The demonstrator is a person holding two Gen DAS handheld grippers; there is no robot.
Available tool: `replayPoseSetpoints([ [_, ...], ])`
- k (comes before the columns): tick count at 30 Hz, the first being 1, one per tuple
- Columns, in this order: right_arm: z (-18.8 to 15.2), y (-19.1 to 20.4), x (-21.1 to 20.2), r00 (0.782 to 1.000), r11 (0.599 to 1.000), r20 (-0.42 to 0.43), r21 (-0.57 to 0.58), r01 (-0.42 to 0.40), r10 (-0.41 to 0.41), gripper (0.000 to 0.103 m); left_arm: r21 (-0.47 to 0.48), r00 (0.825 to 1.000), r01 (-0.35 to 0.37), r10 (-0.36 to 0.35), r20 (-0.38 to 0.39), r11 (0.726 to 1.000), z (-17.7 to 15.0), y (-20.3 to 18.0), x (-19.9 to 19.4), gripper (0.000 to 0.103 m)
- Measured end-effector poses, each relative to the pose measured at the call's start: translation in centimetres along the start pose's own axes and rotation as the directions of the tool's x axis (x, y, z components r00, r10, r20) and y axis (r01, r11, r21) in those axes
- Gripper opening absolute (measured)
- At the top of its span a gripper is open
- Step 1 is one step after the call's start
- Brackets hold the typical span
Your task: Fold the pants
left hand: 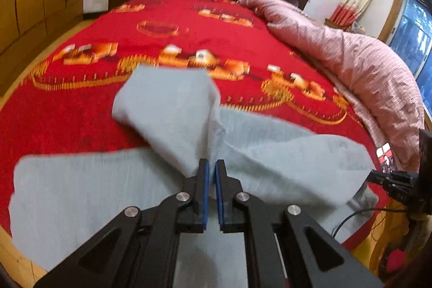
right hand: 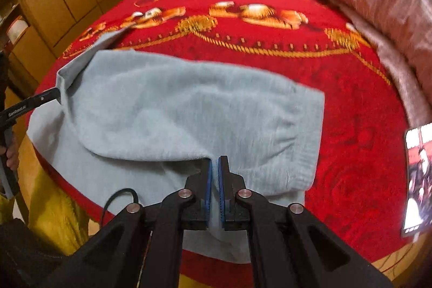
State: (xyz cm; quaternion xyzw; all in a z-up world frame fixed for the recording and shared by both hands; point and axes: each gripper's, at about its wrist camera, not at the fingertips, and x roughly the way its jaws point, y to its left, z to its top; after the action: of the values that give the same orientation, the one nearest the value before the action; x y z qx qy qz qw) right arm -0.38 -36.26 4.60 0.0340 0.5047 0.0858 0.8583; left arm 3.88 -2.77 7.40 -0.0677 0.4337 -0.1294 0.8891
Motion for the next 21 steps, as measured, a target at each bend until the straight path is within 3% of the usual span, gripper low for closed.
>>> replayPoseSetpoints([
  [6,-1.1,-0.6,1.0,0.999,0.998,-0.037,0.058,-0.009,0.011,0.014,0.007,0.998,-0.014,0.014,-0.063,1.000,-1.8,0.2,0.8,0.006],
  [11,-1.4,-0.7,-0.7,0.998,0.996,-0.045,0.082,0.044,-0.040,0.016,-0.013,0.996,0.002,-0.003,-0.093,1.000,-2.4,0.1,0.8,0.026],
  [16,-2.7,-0.7,-4.1,0.999,0.992,-0.035,0.117,0.045,-0.041,0.028,-0.008,0.996,0.022,-0.023,-0.088,1.000,-2.5,-0.5,-0.3,0.029],
  [21,-3.8,-1.1,-5.2,1.000,0.978,-0.006,0.207,0.000,0.001,0.034,-0.006,0.995,0.070,-0.070,-0.074,0.998,-2.1,-1.5,-1.2,0.041],
])
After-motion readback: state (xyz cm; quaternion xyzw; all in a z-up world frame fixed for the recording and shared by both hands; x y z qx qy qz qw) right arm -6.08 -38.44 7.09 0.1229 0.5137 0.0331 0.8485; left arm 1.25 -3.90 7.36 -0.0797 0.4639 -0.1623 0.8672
